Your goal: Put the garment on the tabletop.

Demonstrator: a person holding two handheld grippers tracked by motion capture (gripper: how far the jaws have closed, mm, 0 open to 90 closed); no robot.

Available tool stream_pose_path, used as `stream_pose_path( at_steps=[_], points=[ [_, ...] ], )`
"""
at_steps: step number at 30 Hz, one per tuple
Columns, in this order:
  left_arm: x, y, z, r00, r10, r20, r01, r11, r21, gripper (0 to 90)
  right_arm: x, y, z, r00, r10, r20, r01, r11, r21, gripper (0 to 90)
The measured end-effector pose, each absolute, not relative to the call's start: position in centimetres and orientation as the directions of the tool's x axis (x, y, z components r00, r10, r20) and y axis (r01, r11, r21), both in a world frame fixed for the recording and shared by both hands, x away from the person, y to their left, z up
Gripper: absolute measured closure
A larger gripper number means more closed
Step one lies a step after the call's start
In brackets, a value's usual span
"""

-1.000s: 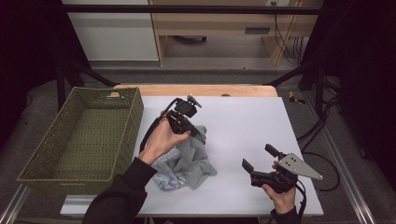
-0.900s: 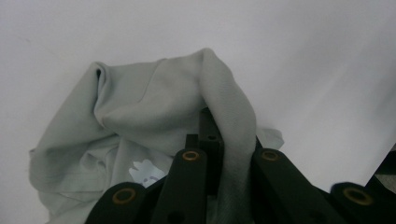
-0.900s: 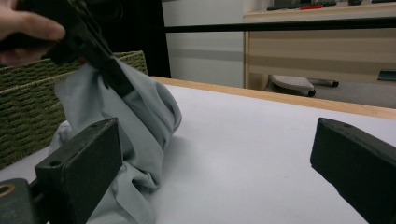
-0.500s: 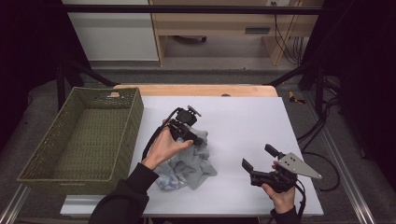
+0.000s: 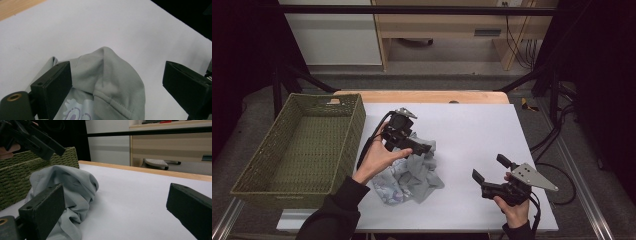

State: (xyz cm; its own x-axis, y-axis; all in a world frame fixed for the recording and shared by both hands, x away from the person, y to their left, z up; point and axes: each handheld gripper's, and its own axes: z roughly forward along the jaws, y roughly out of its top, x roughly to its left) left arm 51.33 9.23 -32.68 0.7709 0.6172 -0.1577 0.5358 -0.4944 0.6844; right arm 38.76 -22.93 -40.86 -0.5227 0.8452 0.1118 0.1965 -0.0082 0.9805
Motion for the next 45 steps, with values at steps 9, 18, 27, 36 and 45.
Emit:
stream_pose_path(
  at_steps=[9,18,27,36,45],
  points=[
    [48.7,12.1,-32.8,0.767,0.620,-0.165,0.465,-0.359,0.809,8.4,38.7,-23.1,-40.8,-0.516,0.848,0.118,0.200,-0.014,0.980,2.2],
    [46.4,15.2,-33.6,0.751,0.644,-0.146,0.411,-0.283,0.866,6.6,38.8,-23.2,-40.7,-0.519,0.847,0.113,0.197,-0.010,0.980,2.1],
    [44.2,17.9,-34.9,0.727,0.678,-0.111,0.373,-0.255,0.892,5.3,38.8,-23.1,-40.7,-0.519,0.848,0.112,0.198,-0.009,0.980,1.9],
    [42.0,20.1,-35.6,0.717,0.690,-0.094,0.332,-0.219,0.917,4.3,38.8,-23.3,-40.7,-0.518,0.848,0.113,0.199,-0.009,0.980,1.7],
    [40.6,22.2,-36.5,0.685,0.720,-0.111,0.321,-0.161,0.933,3.5,38.8,-23.3,-40.7,-0.518,0.848,0.115,0.204,-0.009,0.979,1.6]
  ],
)
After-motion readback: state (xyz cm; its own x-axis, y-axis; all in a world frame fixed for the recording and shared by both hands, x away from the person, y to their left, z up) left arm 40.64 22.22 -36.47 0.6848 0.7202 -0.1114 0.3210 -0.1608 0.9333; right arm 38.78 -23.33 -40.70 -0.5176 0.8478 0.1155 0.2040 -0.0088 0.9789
